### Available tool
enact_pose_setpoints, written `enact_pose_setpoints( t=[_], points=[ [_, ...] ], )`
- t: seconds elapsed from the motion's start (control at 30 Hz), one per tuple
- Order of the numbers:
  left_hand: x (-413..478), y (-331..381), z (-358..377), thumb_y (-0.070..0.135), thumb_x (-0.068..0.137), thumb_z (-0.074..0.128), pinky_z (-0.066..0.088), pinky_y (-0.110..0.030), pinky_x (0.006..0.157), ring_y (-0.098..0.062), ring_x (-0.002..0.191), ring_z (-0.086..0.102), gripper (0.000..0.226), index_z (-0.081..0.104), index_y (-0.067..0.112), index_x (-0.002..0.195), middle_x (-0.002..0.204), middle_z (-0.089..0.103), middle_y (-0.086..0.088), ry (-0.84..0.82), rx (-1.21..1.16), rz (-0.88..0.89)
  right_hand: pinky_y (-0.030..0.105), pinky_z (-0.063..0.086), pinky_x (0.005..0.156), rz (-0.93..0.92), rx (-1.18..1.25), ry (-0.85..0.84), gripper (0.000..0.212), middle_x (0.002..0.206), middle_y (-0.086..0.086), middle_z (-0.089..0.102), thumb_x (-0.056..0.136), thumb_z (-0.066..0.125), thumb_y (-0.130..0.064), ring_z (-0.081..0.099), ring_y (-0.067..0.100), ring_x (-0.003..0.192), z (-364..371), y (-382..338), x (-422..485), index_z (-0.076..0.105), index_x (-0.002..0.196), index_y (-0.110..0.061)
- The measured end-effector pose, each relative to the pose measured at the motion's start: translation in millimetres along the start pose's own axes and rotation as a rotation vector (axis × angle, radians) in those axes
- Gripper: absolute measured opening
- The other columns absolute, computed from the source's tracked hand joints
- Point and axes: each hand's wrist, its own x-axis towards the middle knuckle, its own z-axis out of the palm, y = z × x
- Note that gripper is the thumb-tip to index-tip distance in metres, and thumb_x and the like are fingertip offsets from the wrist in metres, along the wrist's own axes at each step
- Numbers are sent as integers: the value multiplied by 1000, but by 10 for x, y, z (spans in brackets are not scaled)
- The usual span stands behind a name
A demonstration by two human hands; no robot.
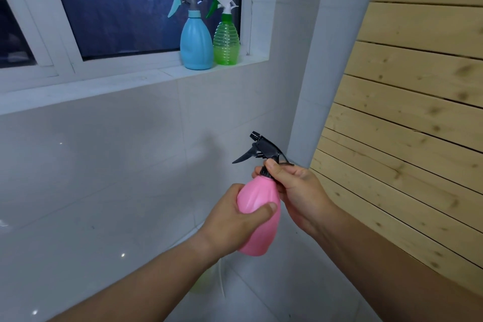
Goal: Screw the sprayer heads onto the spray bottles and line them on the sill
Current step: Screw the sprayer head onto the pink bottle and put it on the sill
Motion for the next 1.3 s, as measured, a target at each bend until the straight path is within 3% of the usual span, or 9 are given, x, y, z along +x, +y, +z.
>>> enact_pose_setpoints(
  t=[0.2,0.33,0.47,0.57,0.67,0.8,1.0,1.1,1.3],
  points=[
    [107,158,-246,46,88,71,58,-20,69,-4,96,68,43,52,29,123,114,65,10,-14,-99,57,37,51,97,-28,2,-123,40,103,2,78,80,62,-43,71,16,101,41,-159,30,69,105,-13],
    [271,291,-537,52,90,66,55,-32,85,-13,107,67,46,57,27,128,122,68,3,80,-251,59,47,46,106,-67,-267,-142,34,116,0,75,90,58,-42,67,17,114,160,-178,87,71,114,-22],
    [450,551,-884,42,70,66,52,-45,92,-26,109,65,55,58,24,122,124,67,-9,101,-353,94,32,54,94,-175,-346,-243,32,118,-11,72,94,58,-35,67,3,104,510,-349,270,62,126,-35],
    [605,823,-1222,34,79,72,51,-44,98,-25,112,64,57,51,19,130,129,63,-8,165,-282,190,16,53,75,-293,-406,-286,36,109,-6,70,96,57,-28,66,2,88,889,-654,543,55,132,-34],
    [780,1062,-1592,24,96,66,54,-33,87,-19,107,65,41,50,18,133,128,64,-5,210,-222,250,32,53,86,-331,-421,-295,33,117,5,69,95,59,-35,65,18,103,1196,-886,857,55,126,-44],
    [998,1291,-2075,27,93,71,56,-30,80,-27,113,68,54,52,18,142,129,66,-9,247,-136,262,31,51,83,-349,-402,-310,44,109,2,69,94,62,-31,64,16,102,1575,-1080,1256,54,137,-29],
    [1344,1423,-2543,24,89,77,56,-31,88,-25,116,66,59,55,15,142,131,66,-7,300,-60,250,20,50,70,-433,-420,-302,46,110,2,71,93,65,-25,67,15,100,1964,-1199,1752,56,138,-23],
    [1523,1406,-2650,24,86,80,53,-48,104,-31,120,64,68,51,14,146,136,63,-10,326,-38,223,9,48,62,-457,-424,-286,48,115,5,69,93,66,-20,66,9,96,2052,-1207,1913,55,139,-19],
    [1768,1345,-2688,22,86,79,51,-55,106,-35,124,61,70,46,16,148,142,57,-11,376,-26,187,3,47,57,-462,-445,-278,46,111,3,65,93,64,-14,61,-3,87,2112,-1121,2137,54,138,-14]
  ],
)
